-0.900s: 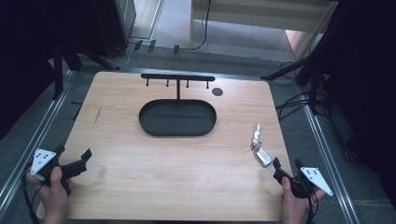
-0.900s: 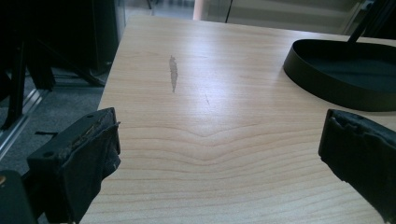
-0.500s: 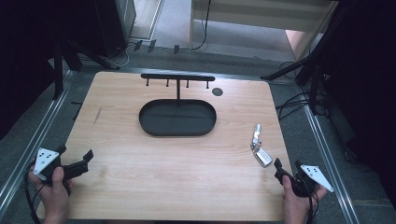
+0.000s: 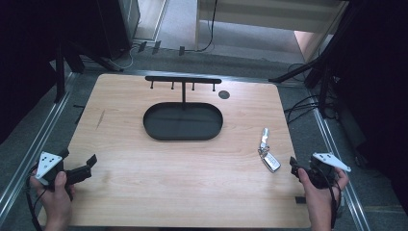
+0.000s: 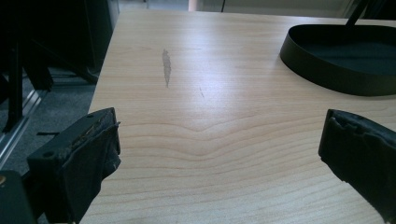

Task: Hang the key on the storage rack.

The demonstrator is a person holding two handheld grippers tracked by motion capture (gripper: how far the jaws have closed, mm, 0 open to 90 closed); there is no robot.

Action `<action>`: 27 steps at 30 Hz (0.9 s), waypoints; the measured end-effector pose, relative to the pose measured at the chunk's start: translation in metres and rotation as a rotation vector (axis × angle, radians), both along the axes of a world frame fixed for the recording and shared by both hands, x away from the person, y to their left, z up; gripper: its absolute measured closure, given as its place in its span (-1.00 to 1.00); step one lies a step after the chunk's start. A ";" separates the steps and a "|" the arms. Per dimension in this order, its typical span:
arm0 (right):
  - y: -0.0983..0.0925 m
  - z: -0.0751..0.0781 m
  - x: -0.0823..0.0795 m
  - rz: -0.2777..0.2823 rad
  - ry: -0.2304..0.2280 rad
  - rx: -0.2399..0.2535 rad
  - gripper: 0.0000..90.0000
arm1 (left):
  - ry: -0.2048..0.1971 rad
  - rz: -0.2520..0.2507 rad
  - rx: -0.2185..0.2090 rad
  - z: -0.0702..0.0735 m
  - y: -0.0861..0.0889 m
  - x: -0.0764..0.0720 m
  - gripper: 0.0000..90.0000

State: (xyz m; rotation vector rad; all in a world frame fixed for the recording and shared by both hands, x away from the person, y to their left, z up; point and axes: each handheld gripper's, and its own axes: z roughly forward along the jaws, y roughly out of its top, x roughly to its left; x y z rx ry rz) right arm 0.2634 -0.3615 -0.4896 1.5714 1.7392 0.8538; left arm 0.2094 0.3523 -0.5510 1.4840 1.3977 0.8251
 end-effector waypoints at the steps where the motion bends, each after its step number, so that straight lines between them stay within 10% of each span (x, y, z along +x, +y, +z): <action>1: 0.001 0.004 0.004 -0.001 0.017 -0.025 -0.39 | 0.001 -0.002 0.000 0.000 0.000 0.000 -1.00; 7: 0.014 0.025 0.041 0.059 0.260 -0.091 -0.41 | 0.003 -0.015 0.018 0.000 -0.001 0.000 -1.00; 27: 0.049 0.017 0.092 -0.008 0.655 -0.141 -0.38 | 0.009 -0.014 -0.018 0.000 0.002 0.001 -1.00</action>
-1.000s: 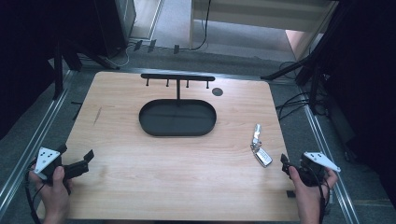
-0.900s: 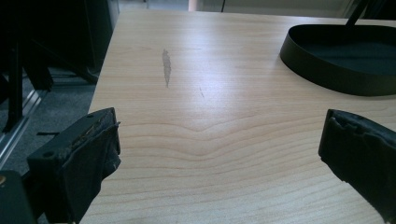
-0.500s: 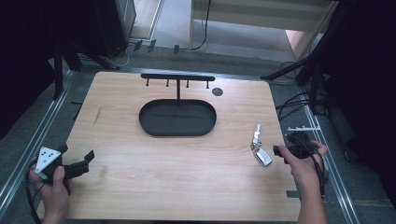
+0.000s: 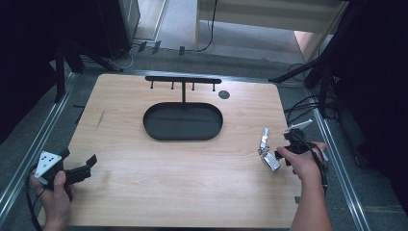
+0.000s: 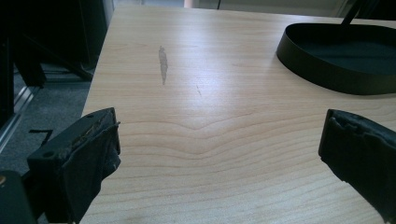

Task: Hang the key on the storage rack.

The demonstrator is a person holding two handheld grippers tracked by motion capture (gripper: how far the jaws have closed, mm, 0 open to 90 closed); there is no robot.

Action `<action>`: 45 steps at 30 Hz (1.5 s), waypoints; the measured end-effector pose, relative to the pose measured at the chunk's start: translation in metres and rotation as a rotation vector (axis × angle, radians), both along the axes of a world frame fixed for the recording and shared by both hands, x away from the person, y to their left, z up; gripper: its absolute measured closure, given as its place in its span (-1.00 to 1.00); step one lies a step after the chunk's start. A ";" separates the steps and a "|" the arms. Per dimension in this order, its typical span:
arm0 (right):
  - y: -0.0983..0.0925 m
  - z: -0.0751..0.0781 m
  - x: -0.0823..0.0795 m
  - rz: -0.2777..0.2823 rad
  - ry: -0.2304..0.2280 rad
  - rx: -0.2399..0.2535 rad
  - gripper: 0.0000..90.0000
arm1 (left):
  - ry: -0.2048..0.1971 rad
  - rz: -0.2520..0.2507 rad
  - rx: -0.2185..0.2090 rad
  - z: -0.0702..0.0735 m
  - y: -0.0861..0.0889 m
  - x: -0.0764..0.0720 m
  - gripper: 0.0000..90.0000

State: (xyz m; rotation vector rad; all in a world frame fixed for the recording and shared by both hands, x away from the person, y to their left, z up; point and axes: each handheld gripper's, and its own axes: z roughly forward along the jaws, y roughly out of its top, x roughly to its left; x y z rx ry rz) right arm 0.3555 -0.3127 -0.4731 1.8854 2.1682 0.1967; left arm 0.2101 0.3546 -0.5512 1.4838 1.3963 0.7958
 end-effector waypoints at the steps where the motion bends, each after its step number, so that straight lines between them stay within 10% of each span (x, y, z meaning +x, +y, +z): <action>1: 0.002 0.000 0.002 -0.005 0.002 -0.005 -0.31 | 0.000 0.000 0.000 0.000 0.000 0.000 -1.00; 8: 0.017 -0.003 0.016 -0.005 0.045 -0.025 0.02 | 0.000 0.000 -0.002 0.000 0.000 0.000 -1.00; 27: 0.037 -0.013 0.045 -0.030 0.062 0.134 0.32 | 0.004 0.001 0.008 0.000 0.000 0.000 -1.00; 45: 0.056 -0.024 0.058 -0.074 0.067 0.086 0.67 | 0.005 0.000 0.005 0.000 0.000 0.000 -1.00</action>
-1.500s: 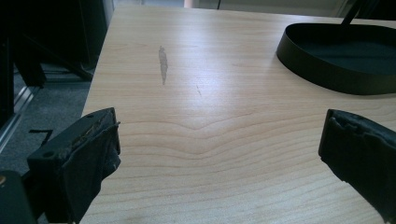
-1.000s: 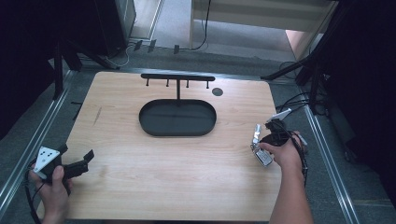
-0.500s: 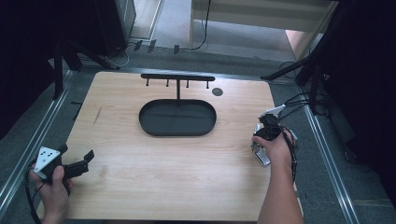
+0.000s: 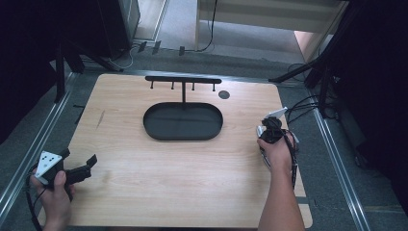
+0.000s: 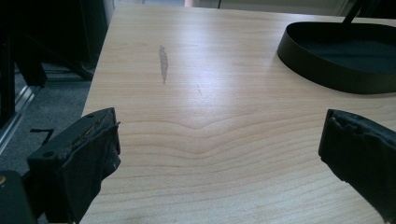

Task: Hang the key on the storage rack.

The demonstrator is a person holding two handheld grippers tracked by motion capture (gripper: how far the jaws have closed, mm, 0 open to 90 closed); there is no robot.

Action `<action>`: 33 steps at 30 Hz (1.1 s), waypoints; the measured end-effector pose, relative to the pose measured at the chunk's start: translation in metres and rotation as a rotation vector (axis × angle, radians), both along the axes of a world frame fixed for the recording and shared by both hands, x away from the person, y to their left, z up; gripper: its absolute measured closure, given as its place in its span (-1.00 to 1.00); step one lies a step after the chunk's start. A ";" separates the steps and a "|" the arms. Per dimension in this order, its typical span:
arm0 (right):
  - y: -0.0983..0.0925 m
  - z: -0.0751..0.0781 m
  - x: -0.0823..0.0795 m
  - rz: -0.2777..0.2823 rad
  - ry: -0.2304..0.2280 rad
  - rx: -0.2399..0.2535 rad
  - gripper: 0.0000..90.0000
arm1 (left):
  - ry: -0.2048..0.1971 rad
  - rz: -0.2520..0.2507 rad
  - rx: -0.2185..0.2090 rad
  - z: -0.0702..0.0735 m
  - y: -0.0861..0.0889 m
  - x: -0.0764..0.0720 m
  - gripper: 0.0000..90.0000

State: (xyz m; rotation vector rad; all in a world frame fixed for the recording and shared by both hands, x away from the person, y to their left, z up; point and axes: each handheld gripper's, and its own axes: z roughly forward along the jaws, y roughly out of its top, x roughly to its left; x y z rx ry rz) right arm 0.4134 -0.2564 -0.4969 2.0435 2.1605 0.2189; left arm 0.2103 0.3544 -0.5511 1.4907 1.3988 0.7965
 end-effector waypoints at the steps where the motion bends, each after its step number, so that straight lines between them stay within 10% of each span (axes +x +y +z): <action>1: 0.000 0.001 0.000 0.005 -0.008 -0.004 0.67 | -0.001 -0.001 -0.001 0.000 0.000 0.000 -1.00; 7: 0.000 0.008 -0.004 0.018 -0.076 -0.025 0.67 | -0.001 0.000 -0.001 0.000 0.000 0.000 -1.00; 23: -0.007 0.048 -0.022 -0.058 -0.533 0.073 0.68 | -0.001 0.001 -0.004 0.000 0.000 0.000 -1.00; 33: 0.007 0.058 -0.030 0.012 -0.879 0.158 0.68 | 0.001 0.001 -0.008 0.000 0.001 0.000 -1.00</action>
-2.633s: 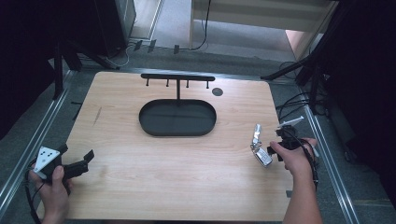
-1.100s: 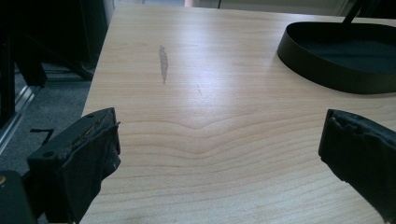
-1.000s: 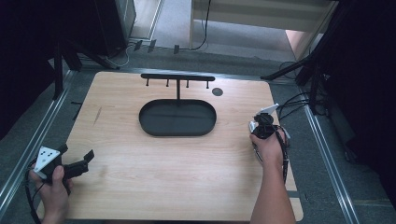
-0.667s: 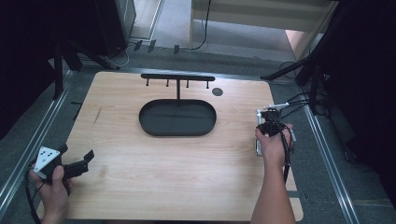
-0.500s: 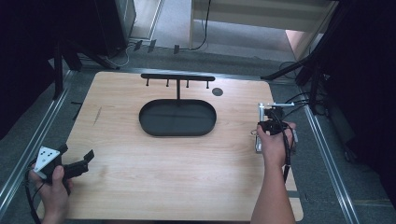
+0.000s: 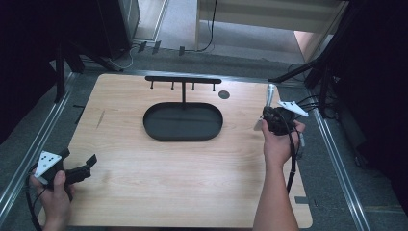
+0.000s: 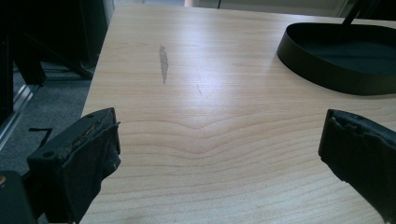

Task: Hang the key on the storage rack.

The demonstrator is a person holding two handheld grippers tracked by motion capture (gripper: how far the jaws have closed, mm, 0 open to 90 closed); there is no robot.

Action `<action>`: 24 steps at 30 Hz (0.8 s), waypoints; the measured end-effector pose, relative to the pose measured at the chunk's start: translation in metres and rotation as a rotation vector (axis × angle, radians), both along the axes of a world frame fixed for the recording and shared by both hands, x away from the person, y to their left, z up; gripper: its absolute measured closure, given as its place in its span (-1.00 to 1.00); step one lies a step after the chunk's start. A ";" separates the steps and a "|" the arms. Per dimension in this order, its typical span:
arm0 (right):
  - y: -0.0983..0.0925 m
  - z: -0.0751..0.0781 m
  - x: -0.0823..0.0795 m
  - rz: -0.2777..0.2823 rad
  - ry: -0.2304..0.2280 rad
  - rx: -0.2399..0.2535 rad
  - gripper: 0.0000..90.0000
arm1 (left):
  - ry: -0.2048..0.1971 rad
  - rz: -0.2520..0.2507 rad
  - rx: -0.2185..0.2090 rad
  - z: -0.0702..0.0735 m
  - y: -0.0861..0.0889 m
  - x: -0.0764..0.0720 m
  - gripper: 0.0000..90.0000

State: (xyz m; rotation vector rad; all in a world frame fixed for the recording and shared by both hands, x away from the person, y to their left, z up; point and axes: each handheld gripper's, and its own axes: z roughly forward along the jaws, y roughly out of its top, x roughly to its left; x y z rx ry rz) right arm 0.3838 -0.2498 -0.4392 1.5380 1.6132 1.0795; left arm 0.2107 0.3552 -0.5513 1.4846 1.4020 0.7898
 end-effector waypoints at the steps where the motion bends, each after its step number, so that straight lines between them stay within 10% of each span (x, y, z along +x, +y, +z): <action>1: 0.001 0.000 0.000 0.012 -0.015 0.002 0.68 | 0.000 0.000 0.000 0.000 0.000 0.000 -1.00; 24: 0.061 0.003 -0.009 0.195 -0.149 -0.019 0.67 | -0.004 -0.009 0.005 0.000 0.000 0.000 -1.00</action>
